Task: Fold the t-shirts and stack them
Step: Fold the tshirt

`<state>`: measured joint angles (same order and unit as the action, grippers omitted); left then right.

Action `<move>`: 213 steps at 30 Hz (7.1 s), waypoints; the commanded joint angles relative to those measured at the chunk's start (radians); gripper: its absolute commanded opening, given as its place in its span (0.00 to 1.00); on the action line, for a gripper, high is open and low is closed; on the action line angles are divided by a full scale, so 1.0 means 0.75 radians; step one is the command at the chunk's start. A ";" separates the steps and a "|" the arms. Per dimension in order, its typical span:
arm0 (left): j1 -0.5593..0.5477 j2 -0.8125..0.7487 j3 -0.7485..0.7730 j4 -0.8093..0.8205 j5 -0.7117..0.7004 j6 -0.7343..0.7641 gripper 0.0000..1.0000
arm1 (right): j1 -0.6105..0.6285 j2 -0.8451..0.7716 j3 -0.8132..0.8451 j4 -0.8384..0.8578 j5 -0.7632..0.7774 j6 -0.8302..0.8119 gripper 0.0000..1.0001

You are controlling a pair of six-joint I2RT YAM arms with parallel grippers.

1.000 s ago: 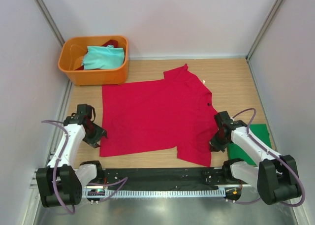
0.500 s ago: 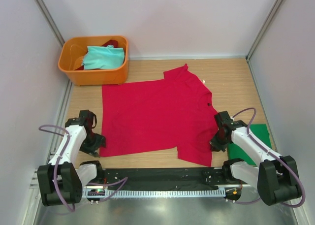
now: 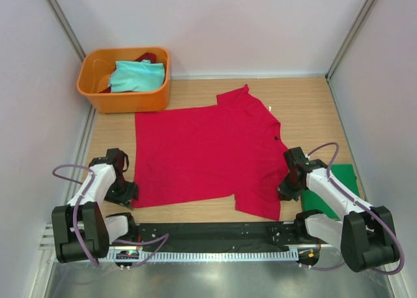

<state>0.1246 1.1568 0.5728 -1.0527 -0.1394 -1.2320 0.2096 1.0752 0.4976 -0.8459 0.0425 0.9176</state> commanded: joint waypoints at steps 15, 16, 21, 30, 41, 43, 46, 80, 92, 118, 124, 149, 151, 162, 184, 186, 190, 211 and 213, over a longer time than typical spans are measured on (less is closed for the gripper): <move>0.041 0.028 -0.052 0.033 -0.066 -0.028 0.00 | 0.003 -0.067 0.056 -0.089 0.058 0.030 0.01; 0.043 0.028 -0.052 0.033 -0.064 -0.028 0.00 | 0.003 -0.077 0.075 -0.107 0.068 0.028 0.01; 0.043 0.020 -0.044 0.017 -0.062 -0.020 0.00 | 0.003 -0.177 0.161 -0.240 0.082 0.032 0.01; 0.041 0.012 -0.011 -0.022 -0.072 -0.016 0.00 | 0.003 -0.229 0.212 -0.384 0.062 0.043 0.01; -0.013 -0.002 0.157 -0.130 -0.156 0.053 0.00 | 0.003 -0.152 0.357 -0.314 0.056 -0.137 0.01; -0.011 0.010 0.185 -0.145 -0.160 0.057 0.00 | 0.003 -0.108 0.420 -0.296 0.054 -0.186 0.01; -0.013 0.024 0.226 -0.167 -0.166 0.062 0.00 | 0.003 -0.010 0.494 -0.267 0.060 -0.237 0.01; -0.013 0.368 0.547 -0.067 -0.064 0.152 0.00 | -0.108 0.471 0.840 -0.026 -0.110 -0.463 0.01; -0.013 0.472 0.643 -0.049 -0.060 0.164 0.00 | -0.110 0.544 0.940 -0.011 -0.092 -0.457 0.01; -0.013 0.683 0.789 -0.022 -0.021 0.184 0.00 | -0.147 0.726 1.044 0.089 -0.081 -0.457 0.01; -0.013 0.707 0.807 -0.020 -0.019 0.184 0.00 | -0.157 0.755 1.046 0.103 -0.087 -0.457 0.01; -0.013 0.840 0.870 -0.008 0.006 0.172 0.13 | -0.185 0.906 1.106 0.144 -0.110 -0.450 0.01; -0.013 0.830 0.875 -0.008 -0.014 0.166 0.29 | -0.194 0.929 1.104 0.169 -0.128 -0.459 0.02; -0.023 0.556 0.981 -0.055 -0.078 0.327 0.75 | -0.202 0.990 1.345 -0.017 -0.063 -0.714 0.42; -0.375 0.394 0.451 0.543 0.530 0.610 0.34 | 0.557 0.818 0.897 0.406 -0.175 -0.442 0.13; -0.373 0.435 0.455 0.528 0.499 0.618 0.32 | 0.563 0.845 0.893 0.420 -0.169 -0.438 0.14; -0.373 0.482 0.455 0.500 0.434 0.634 0.33 | 0.567 0.886 0.883 0.428 -0.171 -0.424 0.17; -0.373 0.640 0.607 0.332 0.227 0.826 0.26 | 0.571 1.015 0.940 0.480 -0.063 -0.367 0.17; -0.373 0.658 0.635 0.330 0.204 0.837 0.28 | 0.571 1.027 0.964 0.467 -0.002 -0.367 0.17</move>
<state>-0.1551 1.6386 0.9966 -0.7841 0.0612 -0.6495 0.6327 1.8381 1.1660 -0.5026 -0.0296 0.6319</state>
